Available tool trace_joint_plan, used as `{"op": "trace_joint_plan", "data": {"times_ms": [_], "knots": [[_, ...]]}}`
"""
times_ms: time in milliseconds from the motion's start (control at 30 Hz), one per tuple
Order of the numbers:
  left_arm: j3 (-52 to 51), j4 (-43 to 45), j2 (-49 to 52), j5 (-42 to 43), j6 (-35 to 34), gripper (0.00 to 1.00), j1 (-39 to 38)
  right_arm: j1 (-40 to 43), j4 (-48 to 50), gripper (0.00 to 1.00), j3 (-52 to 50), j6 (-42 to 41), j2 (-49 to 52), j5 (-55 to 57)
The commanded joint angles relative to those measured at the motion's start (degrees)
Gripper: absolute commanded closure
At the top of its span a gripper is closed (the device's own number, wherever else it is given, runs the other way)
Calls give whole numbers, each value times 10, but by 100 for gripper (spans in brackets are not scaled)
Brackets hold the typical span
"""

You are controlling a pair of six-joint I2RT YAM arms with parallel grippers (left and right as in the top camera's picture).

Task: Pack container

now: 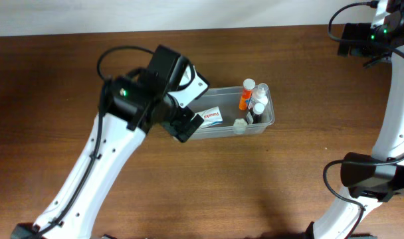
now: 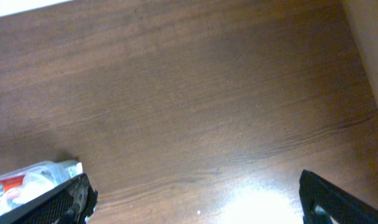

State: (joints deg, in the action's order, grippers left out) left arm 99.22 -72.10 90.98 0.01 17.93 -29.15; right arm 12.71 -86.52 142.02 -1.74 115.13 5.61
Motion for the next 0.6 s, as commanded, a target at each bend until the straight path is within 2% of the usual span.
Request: {"op": "trace_joint_plan", "data": {"times_ms": [0,100,267,567], "knots": [[-130,116,-73,7,-7,1,20,1,2,2,7,-6,-4,5],[-261,243,-137,7,-7,1,42,1,2,2,7,-6,-4,5],[-398,357,-231,20,-7,1,86,1,2,2,7,-6,-4,5],[-627,557,-439,141,-7,1,218,1,2,2,7,-6,-4,5]]}}
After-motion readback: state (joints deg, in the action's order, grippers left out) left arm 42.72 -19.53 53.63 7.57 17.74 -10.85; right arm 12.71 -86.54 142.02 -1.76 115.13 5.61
